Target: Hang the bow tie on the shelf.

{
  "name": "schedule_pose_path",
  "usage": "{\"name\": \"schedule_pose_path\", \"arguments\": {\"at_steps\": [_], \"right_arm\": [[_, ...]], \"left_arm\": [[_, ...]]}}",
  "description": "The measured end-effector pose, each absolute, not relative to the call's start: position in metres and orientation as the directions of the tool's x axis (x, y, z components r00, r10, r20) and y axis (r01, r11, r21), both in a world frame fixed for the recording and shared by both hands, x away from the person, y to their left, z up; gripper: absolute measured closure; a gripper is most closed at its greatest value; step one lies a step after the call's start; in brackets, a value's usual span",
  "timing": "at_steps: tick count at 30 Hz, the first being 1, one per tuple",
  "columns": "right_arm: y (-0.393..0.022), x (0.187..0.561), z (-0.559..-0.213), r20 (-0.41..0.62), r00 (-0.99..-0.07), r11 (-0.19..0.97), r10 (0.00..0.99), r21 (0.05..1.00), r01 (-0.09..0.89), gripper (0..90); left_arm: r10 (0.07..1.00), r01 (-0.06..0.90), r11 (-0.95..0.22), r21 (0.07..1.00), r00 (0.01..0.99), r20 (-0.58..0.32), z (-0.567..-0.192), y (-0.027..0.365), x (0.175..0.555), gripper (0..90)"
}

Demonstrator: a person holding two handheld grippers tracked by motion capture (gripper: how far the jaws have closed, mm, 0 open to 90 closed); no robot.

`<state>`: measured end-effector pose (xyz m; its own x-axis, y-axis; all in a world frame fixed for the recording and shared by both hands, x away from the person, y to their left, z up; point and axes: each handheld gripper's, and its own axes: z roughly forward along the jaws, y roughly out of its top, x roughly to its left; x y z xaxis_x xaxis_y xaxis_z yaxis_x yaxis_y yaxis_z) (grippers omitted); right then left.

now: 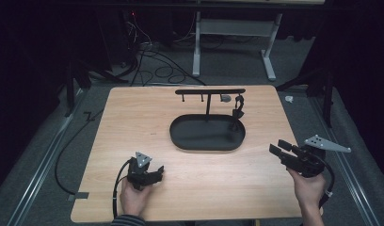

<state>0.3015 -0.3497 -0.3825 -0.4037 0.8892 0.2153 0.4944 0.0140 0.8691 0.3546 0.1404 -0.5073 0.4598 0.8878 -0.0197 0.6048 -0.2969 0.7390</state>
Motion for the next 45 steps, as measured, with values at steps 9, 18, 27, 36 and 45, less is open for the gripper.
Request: {"name": "schedule_pose_path", "arguments": {"at_steps": [9,18,27,36,45], "right_arm": [[-0.349,0.299,-0.392,0.228,-0.395,0.003,0.890,0.864,0.504,53.5],[-0.343,0.298,-0.405,0.257,-0.402,-0.012,0.879,0.855,0.518,53.5],[-0.330,0.302,-0.417,0.271,-0.426,-0.002,0.863,0.846,0.534,53.5],[-0.321,0.309,-0.426,0.260,-0.447,0.035,0.856,0.834,0.551,53.5],[-0.312,0.315,-0.435,0.257,-0.452,0.047,0.854,0.827,0.560,53.7]], "left_arm": [[0.888,0.605,-0.297,0.739,0.460,-0.020,-0.507,0.140,0.355,24.1],[0.888,0.605,-0.297,0.739,0.460,-0.020,-0.507,0.140,0.355,24.1],[0.888,0.605,-0.297,0.739,0.460,-0.020,-0.507,0.140,0.355,24.1],[0.887,0.604,-0.301,0.738,0.462,-0.016,-0.507,0.140,0.355,24.1],[0.887,0.604,-0.299,0.739,0.461,-0.018,-0.507,0.140,0.354,24.1]]}}
